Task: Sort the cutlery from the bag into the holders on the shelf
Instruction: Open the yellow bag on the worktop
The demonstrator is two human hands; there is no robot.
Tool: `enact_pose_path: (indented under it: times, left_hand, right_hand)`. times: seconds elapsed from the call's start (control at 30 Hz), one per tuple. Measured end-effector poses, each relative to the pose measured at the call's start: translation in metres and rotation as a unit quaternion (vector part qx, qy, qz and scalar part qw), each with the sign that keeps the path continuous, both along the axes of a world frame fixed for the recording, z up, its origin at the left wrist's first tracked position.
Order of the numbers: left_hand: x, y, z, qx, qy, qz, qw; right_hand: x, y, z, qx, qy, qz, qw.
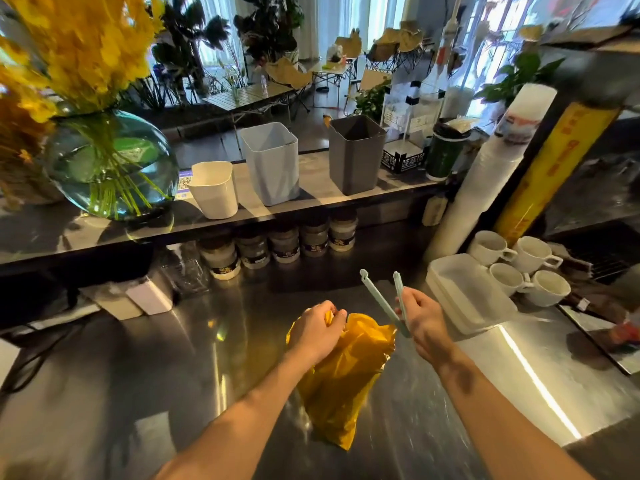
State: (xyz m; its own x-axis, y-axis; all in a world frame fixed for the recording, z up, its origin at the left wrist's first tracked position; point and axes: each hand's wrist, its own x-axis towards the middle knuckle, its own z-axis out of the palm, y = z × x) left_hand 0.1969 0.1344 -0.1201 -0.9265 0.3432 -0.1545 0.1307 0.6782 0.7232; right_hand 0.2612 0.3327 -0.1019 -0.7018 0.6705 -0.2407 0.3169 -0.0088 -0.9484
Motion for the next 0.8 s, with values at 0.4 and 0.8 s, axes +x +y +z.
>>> enact_pose_path:
  times: [0.4,0.8]
  left_hand:
    - [-0.015,0.009,-0.005,-0.059,0.042,0.029,0.997]
    - [-0.037,0.003,0.000,-0.071,0.028,0.065,0.995]
  right_hand:
    - [-0.090,0.005,-0.020,-0.145,-0.038,0.032,0.988]
    - [-0.162,-0.016,-0.054,-0.301,-0.084,0.059,0.948]
